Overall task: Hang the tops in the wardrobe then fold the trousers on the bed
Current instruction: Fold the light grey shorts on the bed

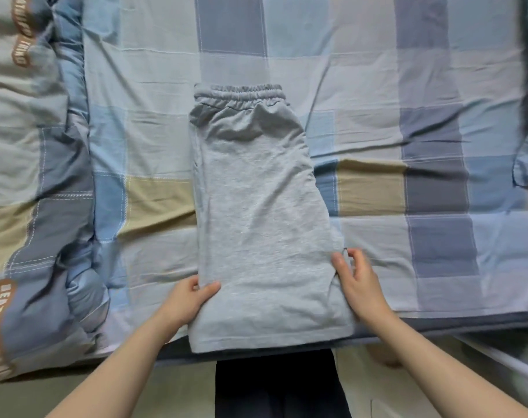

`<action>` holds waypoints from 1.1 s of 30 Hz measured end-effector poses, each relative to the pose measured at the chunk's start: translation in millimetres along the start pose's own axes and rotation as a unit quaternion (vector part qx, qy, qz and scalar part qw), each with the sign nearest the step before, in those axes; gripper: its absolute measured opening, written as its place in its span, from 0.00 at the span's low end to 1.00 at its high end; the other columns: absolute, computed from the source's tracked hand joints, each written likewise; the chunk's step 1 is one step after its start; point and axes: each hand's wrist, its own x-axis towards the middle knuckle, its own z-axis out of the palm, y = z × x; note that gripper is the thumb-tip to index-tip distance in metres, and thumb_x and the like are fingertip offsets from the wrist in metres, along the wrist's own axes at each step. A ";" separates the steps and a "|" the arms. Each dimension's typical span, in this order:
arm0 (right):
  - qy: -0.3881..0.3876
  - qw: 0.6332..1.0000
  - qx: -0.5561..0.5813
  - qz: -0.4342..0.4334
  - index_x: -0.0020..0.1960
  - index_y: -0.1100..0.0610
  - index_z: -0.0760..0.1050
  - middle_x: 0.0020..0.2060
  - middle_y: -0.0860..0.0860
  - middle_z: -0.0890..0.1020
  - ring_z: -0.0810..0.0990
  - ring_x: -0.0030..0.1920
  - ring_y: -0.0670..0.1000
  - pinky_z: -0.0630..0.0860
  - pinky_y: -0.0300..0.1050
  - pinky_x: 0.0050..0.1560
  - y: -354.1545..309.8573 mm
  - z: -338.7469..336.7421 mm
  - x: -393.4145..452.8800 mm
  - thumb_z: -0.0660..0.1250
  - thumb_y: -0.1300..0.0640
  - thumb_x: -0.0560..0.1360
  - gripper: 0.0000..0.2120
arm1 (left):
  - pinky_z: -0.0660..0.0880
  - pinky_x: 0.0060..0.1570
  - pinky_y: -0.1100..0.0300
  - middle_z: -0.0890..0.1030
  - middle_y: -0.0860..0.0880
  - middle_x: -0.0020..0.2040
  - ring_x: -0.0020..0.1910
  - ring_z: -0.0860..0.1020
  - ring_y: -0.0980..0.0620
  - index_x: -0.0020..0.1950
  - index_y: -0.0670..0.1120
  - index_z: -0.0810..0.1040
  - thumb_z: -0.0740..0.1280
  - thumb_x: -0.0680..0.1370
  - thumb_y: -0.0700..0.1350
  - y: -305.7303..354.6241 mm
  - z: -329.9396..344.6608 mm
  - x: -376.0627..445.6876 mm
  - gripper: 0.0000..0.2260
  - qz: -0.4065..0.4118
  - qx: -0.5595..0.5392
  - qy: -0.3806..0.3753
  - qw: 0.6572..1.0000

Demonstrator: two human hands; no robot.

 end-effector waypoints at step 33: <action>-0.115 0.679 -0.473 -0.549 0.63 0.59 0.77 0.58 0.58 0.80 0.79 0.57 0.58 0.77 0.48 0.48 -12.5 -25.7 51.3 0.53 0.61 0.74 0.22 | 0.71 0.31 0.69 0.78 0.53 0.31 0.30 0.75 0.60 0.39 0.44 0.77 0.73 0.72 0.35 66.0 144.0 23.1 0.07 0.087 -0.021 -0.018 0.996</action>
